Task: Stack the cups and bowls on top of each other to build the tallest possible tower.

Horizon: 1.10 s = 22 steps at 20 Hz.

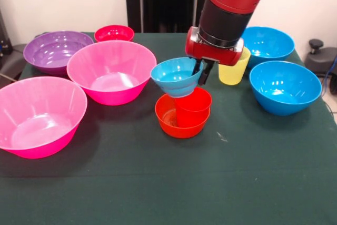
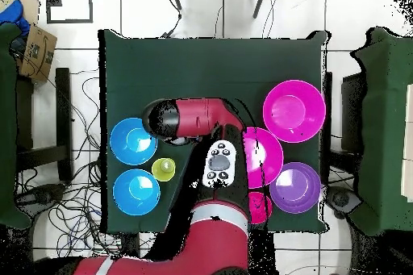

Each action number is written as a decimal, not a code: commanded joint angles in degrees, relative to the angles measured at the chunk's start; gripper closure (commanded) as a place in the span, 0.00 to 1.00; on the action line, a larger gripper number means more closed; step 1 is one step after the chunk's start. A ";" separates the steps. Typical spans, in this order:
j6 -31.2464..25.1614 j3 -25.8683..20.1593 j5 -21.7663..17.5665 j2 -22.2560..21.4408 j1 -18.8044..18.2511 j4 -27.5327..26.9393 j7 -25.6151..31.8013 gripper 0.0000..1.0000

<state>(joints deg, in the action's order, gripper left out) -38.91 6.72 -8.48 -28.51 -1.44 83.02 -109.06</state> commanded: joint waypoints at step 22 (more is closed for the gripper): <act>1.94 0.49 1.56 4.98 6.61 -0.74 -10.42 1.00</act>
<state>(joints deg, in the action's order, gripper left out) -37.21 10.10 -8.39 -28.32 3.64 83.72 -109.12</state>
